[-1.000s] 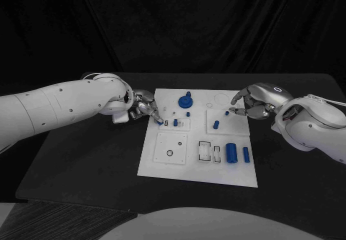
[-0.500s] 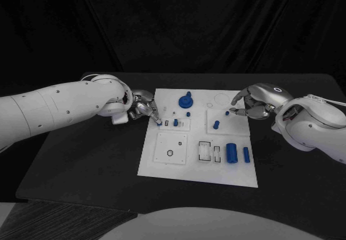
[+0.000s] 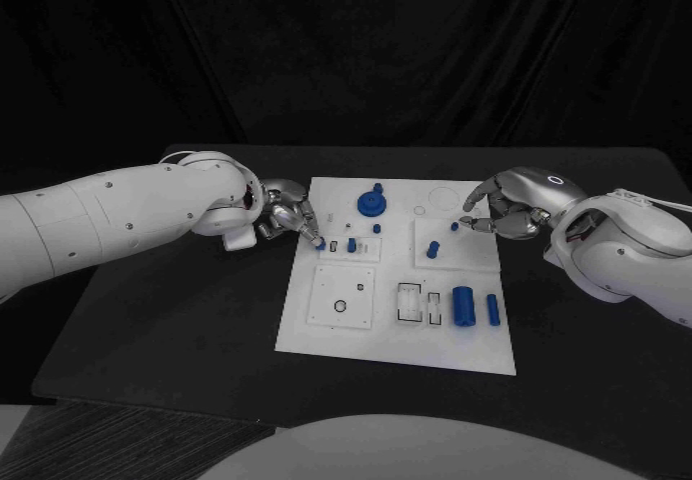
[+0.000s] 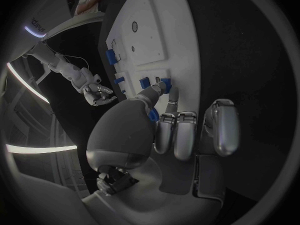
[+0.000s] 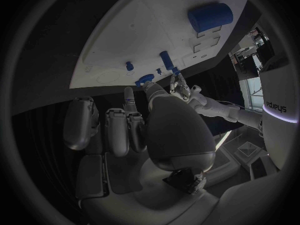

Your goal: Assemble the parts on the task board

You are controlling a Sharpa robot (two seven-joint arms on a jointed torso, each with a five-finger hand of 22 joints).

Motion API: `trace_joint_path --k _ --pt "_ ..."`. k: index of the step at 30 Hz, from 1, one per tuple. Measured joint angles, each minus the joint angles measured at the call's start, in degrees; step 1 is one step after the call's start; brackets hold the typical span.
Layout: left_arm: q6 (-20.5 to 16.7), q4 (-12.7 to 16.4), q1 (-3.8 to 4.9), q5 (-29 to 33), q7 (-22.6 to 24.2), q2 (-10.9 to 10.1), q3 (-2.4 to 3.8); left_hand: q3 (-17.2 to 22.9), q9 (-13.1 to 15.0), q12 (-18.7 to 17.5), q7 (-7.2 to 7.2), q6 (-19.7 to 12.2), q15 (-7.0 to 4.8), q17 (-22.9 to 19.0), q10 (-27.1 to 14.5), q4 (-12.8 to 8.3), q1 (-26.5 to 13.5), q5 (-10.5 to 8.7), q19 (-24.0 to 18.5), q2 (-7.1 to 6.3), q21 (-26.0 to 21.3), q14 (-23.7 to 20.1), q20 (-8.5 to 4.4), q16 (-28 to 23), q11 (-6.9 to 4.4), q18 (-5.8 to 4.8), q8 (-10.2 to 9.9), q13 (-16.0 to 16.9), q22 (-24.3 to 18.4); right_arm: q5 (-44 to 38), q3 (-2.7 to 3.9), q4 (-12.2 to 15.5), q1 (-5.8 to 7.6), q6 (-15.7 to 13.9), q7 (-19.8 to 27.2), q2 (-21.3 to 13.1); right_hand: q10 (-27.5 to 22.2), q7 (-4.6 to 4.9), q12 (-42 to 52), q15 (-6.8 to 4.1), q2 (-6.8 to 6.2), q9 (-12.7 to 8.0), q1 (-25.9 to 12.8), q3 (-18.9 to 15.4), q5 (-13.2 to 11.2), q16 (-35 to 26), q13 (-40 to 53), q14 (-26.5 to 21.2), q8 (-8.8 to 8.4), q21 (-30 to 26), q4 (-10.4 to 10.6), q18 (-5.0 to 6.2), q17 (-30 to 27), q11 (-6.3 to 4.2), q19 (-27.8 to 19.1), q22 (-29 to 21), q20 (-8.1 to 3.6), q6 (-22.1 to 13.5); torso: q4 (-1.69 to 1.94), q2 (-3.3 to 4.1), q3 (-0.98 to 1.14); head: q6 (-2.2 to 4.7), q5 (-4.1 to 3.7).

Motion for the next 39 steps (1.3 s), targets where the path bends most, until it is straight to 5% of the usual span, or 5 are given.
trace_joint_path --k 22,32,37,39 --pt "-5.6 6.2 0.02 3.1 3.2 -4.6 0.00 0.0 0.0 0.0 -0.01 0.0 -0.50 0.0 0.0 0.0 0.0 0.93 0.0 0.00 -0.6 0.5 0.00 0.0 0.00 0.00 1.3 0.0 0.0 0.0 0.00 0.0 0.00 0.5 -0.5 0.0 0.0 -0.20 0.0 0.00 0.63 0.0 0.6 0.0 0.0 0.0 0.0 0.0 0.27 -0.1 0.0 0.00 0.0 0.00 0.0 0.0 0.00 0.2 -0.01 -0.06 0.09 0.00 -0.09" --pt "-12.7 11.4 0.02 1.0 4.1 -7.6 -0.03 1.5 0.0 0.0 0.07 -0.1 -0.49 0.0 0.0 0.2 0.0 1.60 0.0 0.00 -0.6 0.5 0.00 0.0 0.01 0.01 1.6 0.0 0.0 0.0 0.00 0.0 -0.08 0.5 -0.6 0.0 0.0 -0.20 0.0 0.00 0.74 0.0 0.7 0.0 0.0 0.0 0.0 0.0 0.27 -0.1 0.0 0.00 0.0 0.00 0.0 0.0 0.00 0.2 -0.03 -0.03 0.09 0.00 0.18" --pt "-18.0 14.6 -0.21 -2.9 4.0 -9.1 -0.04 2.1 0.2 0.0 0.04 -2.1 -0.49 0.0 0.0 0.9 -0.6 5.05 0.0 -0.57 -0.6 0.5 0.01 0.0 0.01 0.00 3.9 0.0 0.0 0.0 0.00 0.0 -0.17 0.4 -0.6 0.0 0.0 -0.20 0.0 0.00 0.74 0.0 0.7 0.0 0.0 0.0 0.0 0.0 0.27 -0.1 0.0 0.00 0.0 0.00 0.0 0.0 0.00 0.2 -0.02 0.01 0.06 0.00 0.29" --pt "-20.2 15.6 -0.76 -4.9 4.0 -9.6 -0.02 2.3 2.4 0.0 -0.10 -4.0 -0.49 0.0 0.0 1.0 -0.6 6.00 0.0 -0.60 -0.6 0.5 0.01 0.0 0.01 0.00 5.7 0.0 0.0 0.0 0.00 0.1 -0.19 0.4 -0.6 0.0 0.0 -0.20 0.0 0.00 0.74 0.0 0.7 0.0 0.0 0.0 0.0 0.0 0.27 -0.1 0.0 0.00 0.0 0.00 0.0 0.0 0.00 0.2 -0.01 0.04 0.06 0.00 0.36"
